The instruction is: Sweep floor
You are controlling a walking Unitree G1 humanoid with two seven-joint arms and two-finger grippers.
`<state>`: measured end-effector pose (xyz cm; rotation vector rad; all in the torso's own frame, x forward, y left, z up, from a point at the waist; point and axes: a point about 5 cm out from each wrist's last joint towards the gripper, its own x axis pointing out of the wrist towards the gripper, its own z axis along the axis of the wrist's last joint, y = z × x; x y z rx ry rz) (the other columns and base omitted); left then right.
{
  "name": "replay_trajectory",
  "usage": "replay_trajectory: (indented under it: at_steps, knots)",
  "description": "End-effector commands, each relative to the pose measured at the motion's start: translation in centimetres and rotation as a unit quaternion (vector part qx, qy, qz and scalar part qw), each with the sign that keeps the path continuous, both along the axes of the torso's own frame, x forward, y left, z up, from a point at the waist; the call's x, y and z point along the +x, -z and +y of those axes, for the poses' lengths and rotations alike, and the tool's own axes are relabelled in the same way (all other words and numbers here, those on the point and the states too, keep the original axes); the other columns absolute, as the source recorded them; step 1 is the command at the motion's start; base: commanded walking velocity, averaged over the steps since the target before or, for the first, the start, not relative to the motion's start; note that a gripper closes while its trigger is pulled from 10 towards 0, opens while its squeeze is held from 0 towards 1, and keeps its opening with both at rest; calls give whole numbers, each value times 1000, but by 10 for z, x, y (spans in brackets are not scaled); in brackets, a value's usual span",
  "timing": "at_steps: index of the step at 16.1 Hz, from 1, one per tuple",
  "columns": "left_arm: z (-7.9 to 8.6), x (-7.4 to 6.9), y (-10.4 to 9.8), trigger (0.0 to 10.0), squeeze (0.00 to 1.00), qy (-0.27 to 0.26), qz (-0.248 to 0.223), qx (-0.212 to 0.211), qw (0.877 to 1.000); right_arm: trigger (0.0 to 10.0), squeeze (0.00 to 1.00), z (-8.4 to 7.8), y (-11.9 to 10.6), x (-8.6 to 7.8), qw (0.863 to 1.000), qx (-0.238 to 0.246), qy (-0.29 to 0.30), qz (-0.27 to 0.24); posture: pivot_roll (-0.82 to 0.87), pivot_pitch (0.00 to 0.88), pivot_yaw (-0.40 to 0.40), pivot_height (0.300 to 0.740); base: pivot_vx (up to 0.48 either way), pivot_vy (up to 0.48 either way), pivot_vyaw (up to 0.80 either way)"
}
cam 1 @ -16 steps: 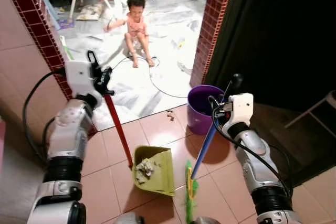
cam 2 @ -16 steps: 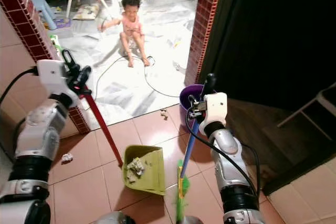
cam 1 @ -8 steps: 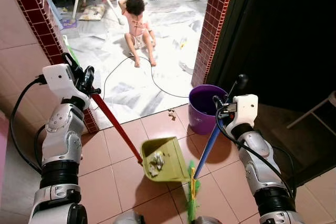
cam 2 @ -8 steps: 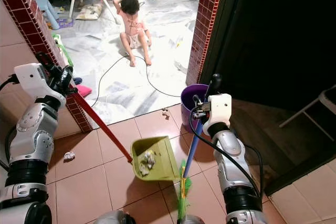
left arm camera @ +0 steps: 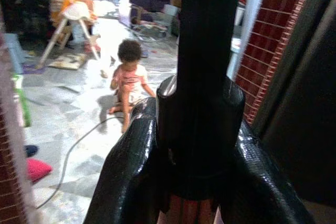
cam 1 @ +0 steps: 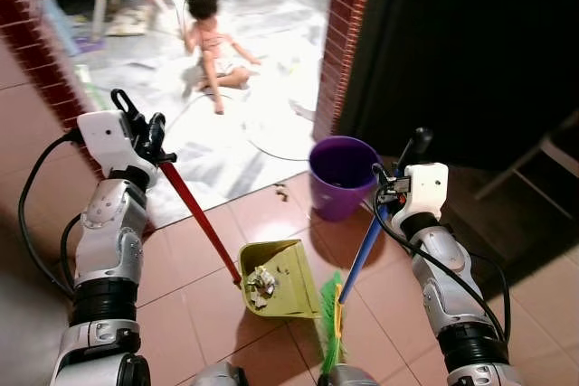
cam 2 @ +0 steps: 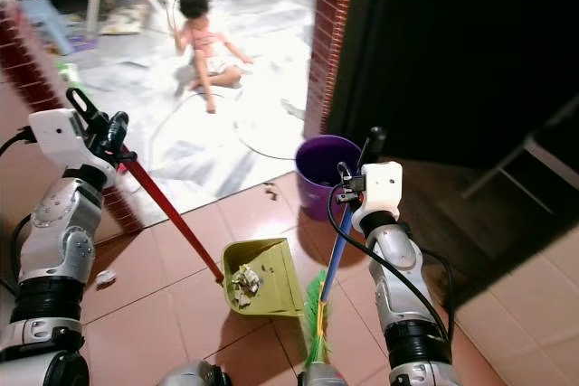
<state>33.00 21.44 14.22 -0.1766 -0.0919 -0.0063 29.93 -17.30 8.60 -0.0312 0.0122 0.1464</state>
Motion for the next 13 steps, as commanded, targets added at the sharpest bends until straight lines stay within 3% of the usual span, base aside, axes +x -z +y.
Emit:
replay_trajectory:
  at_steps: [1, 2, 7, 13]
  knots:
    - [2, 4, -20, 10000, 0, -6, -44, 4, 999, 10000, 0, -1, -7, 4, 1000, 0, 10, -19, -83, 0, 49, 740, 0, 0, -800]
    - [1, 6, -24, 10000, 0, -7, -48, 5, 999, 10000, 0, 0, -9, 4, 1000, 5, 8, -25, -80, 0, 56, 740, 0, 0, -781]
    - [0, 7, -34, 10000, 0, 3, -74, 2, 997, 10000, 0, 9, -8, -4, 999, -1, -9, -37, -89, 0, 70, 740, 103, 0, 0]
    - [8, 12, -56, 10000, 0, -11, -106, -1, 994, 10000, 0, 7, -4, -4, 999, -4, -15, -31, -85, 0, 62, 740, 255, 0, -692]
